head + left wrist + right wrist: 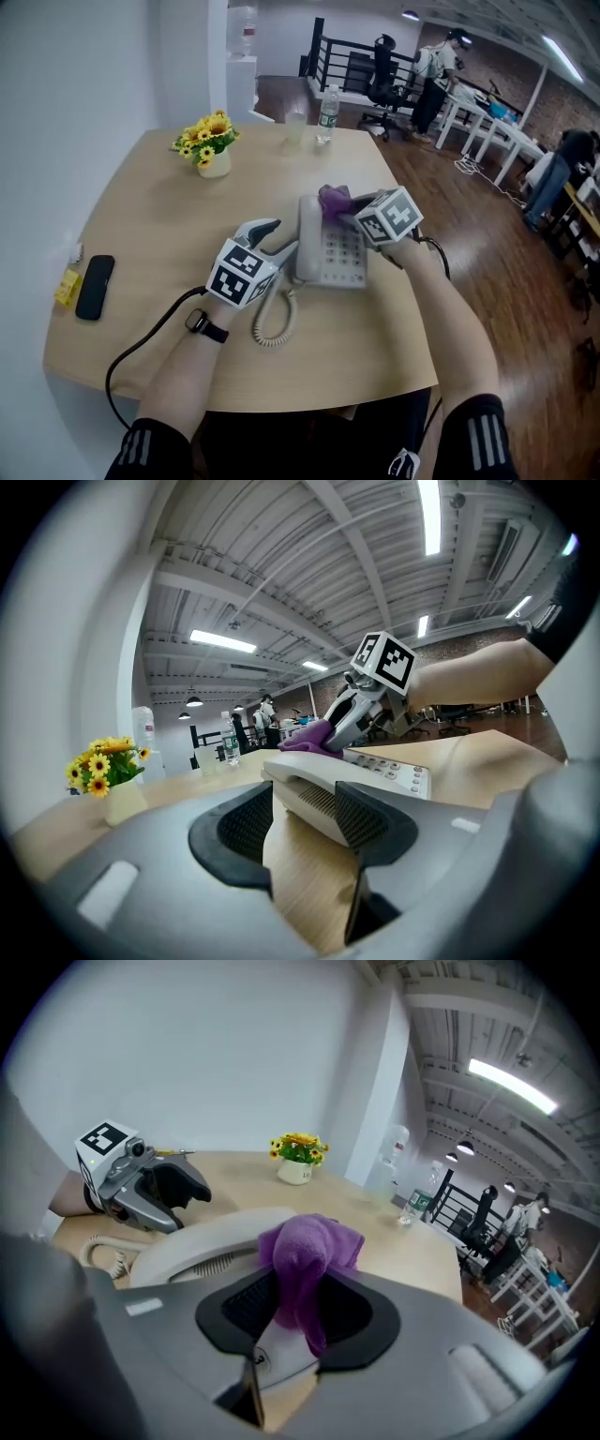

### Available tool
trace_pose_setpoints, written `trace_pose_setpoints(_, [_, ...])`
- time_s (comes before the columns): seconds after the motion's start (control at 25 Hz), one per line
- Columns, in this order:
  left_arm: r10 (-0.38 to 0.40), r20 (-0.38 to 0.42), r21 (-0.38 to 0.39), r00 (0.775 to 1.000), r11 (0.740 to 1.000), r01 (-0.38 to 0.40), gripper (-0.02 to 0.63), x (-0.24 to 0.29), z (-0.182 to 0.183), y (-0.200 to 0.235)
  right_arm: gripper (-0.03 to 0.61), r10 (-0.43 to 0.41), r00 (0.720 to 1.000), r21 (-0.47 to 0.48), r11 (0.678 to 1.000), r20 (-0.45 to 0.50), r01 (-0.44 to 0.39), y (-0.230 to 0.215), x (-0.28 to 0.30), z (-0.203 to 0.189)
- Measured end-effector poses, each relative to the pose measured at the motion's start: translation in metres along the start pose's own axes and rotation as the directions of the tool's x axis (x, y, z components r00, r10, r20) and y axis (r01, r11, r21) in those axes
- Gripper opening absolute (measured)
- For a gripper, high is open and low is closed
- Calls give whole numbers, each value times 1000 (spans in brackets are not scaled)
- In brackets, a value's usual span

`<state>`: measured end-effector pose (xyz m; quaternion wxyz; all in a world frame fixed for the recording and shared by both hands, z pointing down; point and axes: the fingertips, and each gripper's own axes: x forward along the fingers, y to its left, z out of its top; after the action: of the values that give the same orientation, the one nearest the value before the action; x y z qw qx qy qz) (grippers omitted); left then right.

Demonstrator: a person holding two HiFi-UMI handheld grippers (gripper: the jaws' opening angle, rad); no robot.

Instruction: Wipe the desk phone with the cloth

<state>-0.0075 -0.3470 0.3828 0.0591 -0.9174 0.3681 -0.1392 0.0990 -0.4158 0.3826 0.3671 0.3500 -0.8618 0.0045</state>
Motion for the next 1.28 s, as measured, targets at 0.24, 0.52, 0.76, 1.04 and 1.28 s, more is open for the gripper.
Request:
trace_pose_setpoints(0.24, [3, -2, 4, 1000, 1000, -3, 201, -1, 0, 1, 127, 34, 999, -79, 996, -11, -35, 32, -12, -14])
trace_pose_setpoints(0.52, [3, -2, 2, 1000, 1000, -3, 201, 0, -1, 1, 127, 77, 997, -164, 983, -3, -77, 81, -34, -37])
trace_pose_setpoints(0.76, [5, -1, 3, 1000, 1000, -5, 201, 0, -1, 1, 127, 117, 993, -206, 972, 9, -112, 117, -52, -57])
trace_pose_setpoints(1.04, [5, -2, 2, 1000, 1000, -5, 201, -1, -1, 0, 127, 165, 986, -233, 960, 17, -156, 143, -75, -66])
trace_pose_setpoints(1.28, [5, -1, 3, 1000, 1000, -5, 201, -2, -1, 2, 129, 158, 983, -289, 949, 98, -124, 153, -72, -42])
